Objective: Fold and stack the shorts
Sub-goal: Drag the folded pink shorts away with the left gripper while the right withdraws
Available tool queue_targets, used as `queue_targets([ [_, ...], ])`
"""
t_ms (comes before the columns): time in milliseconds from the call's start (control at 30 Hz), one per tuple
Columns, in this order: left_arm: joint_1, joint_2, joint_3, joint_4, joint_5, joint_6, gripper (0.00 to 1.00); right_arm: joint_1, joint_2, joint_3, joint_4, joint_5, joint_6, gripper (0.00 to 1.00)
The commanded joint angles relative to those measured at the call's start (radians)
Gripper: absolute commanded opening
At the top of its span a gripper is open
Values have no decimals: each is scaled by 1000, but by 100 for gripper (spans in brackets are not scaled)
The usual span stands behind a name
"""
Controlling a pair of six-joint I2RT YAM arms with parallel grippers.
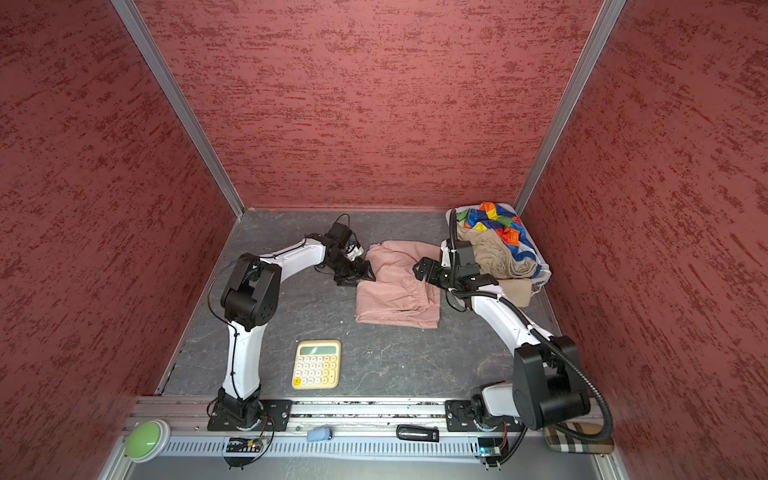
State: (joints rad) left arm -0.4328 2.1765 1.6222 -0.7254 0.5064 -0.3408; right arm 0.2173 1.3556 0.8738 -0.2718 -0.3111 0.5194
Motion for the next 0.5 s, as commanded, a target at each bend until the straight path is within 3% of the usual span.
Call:
queue_targets([
  [0,-12,71,20,-34,-46,17,51,-8,-22,-7,8,6,3,99],
  [200,2,90,54,-115,-130,25,2,-10,-14,13,10,11,7,99],
  [333,51,51,80,-195,-240,62,0,-9,8,39,14,0,7,99],
  [467,123,-5,159,-315,-514,151,0,12,34,63,42,-37,21,99],
])
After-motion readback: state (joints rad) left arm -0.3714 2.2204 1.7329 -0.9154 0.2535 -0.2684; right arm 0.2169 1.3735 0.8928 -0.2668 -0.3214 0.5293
